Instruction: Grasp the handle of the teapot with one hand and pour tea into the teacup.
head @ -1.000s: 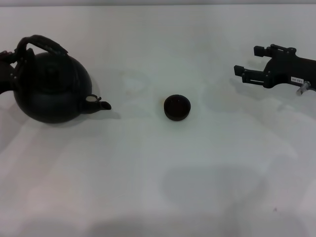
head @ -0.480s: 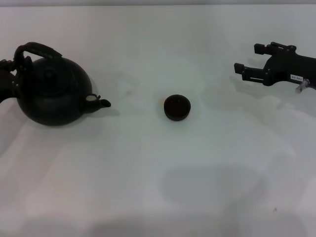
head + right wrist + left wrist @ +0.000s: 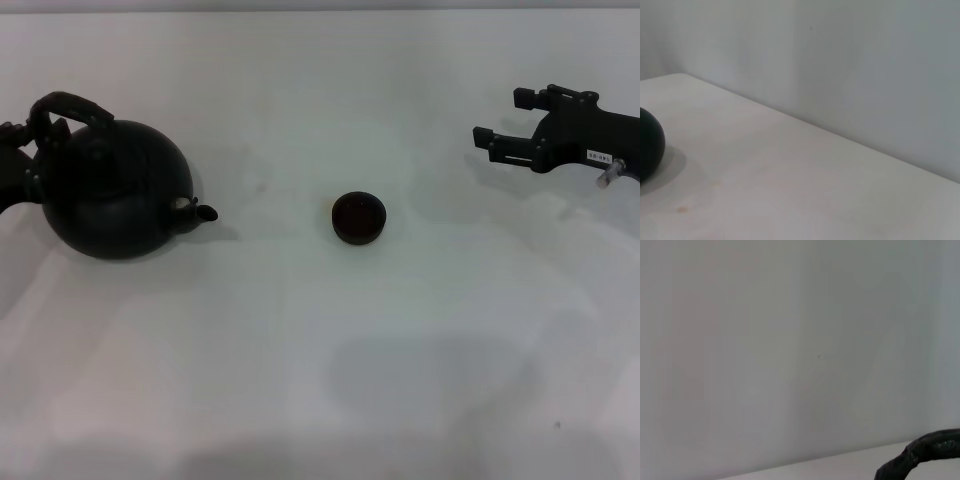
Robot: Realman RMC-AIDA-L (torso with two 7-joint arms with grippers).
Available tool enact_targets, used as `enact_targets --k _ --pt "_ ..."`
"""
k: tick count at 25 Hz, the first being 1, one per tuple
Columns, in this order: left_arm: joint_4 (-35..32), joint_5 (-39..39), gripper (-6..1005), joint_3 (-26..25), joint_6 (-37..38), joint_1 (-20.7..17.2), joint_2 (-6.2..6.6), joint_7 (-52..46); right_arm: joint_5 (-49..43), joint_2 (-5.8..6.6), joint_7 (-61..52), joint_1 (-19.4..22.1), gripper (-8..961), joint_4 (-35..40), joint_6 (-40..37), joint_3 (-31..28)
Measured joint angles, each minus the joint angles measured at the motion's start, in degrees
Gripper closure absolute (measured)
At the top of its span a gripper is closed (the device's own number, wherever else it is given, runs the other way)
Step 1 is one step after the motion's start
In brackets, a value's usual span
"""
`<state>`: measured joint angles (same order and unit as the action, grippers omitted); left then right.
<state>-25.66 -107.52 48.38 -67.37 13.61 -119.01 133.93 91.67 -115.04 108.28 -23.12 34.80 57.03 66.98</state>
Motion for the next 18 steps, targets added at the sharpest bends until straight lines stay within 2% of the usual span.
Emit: enact_targets --k 6,11,14,18 --pt "0.6 -0.2 762 -0.1 -0.2 -0.4 -0.12 2.7 0.0 -0.09 0.0 0.0 112 0.0 0.0 0.1" --pt "3.5 -4.5 740 -0.2 -2.2 -0.9 -0.17 8.5 0.0 -0.03 0.0 0.1 113 0.0 0.0 0.0" --pt "5.9 -9.6 618 -0.2 -5.9 -1.7 -0.10 14.4 0.0 -0.01 0.0 0.3 113 0.0 0.0 0.0" --pt "6.6 -12.1 466 -0.2 -10.1 -3.2 0.14 17.3 0.2 0.10 0.2 0.4 112 -0.5 -0.2 0.0"
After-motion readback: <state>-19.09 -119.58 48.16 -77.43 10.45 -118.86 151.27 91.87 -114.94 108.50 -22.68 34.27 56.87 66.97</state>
